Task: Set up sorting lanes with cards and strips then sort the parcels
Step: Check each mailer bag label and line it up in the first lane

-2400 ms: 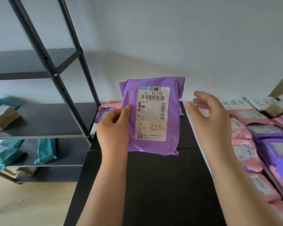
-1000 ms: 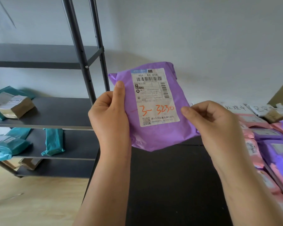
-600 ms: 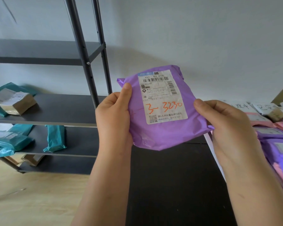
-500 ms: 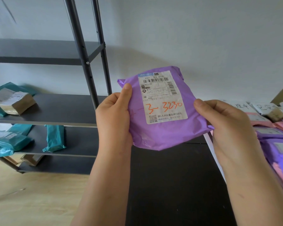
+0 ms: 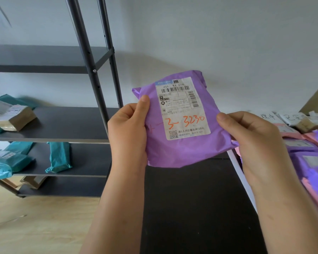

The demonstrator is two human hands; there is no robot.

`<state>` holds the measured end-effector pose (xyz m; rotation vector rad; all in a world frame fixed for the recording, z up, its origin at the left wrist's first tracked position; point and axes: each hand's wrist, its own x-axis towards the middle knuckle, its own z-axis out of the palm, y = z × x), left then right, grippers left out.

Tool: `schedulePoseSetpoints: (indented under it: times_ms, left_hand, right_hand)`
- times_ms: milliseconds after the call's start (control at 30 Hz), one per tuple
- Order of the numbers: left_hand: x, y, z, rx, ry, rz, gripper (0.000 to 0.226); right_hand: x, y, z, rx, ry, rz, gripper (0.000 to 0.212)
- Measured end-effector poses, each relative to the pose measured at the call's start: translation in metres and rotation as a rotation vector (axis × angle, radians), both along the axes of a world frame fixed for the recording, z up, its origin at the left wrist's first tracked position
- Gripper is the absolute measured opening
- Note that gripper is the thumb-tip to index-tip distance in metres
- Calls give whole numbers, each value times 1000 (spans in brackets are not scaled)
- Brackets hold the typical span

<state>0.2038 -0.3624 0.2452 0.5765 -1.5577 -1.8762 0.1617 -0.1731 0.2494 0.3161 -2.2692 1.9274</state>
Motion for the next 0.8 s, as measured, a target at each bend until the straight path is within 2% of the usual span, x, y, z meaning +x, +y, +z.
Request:
schedulePoseSetpoints:
  times_ms: [100, 233, 367, 533, 800]
  left_hand:
    - [0, 0, -3, -94, -14, 4, 31]
    - [-4, -2, -11, -205, -47, -25, 10]
    - [-10, 6, -23, -343, -123, -100, 16]
    - [-17, 37, -40, -670, -202, -179, 23]
    - [-21, 101, -37, -723, -178, -459, 19]
  right_hand:
    - [2, 4, -4, 19, 12, -24, 17]
    - [7, 14, -11, 124, 8, -40, 9]
    - [20, 27, -21, 266, 44, -163, 14]
    - [36, 51, -24, 251, 71, -347, 17]
    - [49, 106, -26, 498, 135, -506, 26]
